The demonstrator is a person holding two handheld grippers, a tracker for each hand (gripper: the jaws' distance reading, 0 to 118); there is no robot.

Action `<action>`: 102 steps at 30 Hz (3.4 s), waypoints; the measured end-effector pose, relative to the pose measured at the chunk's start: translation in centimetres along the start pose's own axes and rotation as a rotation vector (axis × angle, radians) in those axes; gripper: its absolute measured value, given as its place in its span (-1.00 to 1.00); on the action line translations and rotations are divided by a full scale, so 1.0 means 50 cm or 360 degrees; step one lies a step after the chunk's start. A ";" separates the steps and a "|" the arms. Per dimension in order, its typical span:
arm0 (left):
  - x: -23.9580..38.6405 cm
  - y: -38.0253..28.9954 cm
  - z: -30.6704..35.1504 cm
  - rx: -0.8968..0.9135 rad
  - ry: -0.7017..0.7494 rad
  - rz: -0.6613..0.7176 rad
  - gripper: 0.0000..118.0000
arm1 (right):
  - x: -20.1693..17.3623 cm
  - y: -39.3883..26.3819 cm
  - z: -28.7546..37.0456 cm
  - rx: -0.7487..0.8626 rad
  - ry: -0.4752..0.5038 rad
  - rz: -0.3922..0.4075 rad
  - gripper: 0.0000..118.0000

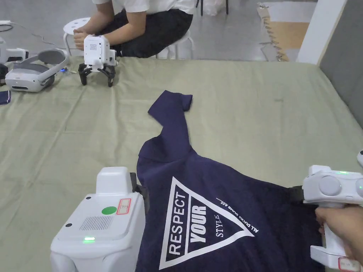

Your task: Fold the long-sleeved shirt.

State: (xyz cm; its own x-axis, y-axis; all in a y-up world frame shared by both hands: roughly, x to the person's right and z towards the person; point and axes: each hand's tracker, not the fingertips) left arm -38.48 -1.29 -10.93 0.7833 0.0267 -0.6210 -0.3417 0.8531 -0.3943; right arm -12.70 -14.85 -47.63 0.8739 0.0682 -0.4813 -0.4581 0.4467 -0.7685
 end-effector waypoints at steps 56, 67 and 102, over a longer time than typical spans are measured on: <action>-0.086 0.377 -0.134 -0.0255 -0.0442 -0.0709 -0.85 | 0.066 0.074 0.452 0.0787 0.0132 0.0028 -0.84; -0.107 0.588 0.113 0.0143 -0.0393 -0.0785 -0.86 | 0.097 0.146 0.750 0.1186 0.0044 0.0089 -0.84; -0.037 1.198 0.651 0.1185 0.0154 -0.0471 -0.86 | 0.048 0.492 1.577 0.2072 -0.0334 -0.0030 -0.84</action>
State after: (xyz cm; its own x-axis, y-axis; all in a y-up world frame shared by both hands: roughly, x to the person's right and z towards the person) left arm -43.49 66.76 -11.35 0.7271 -0.2705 -0.6310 0.3352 0.9420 -0.0176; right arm -9.06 66.65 -34.43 0.9409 0.1359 -0.3102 -0.0581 0.9672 0.2474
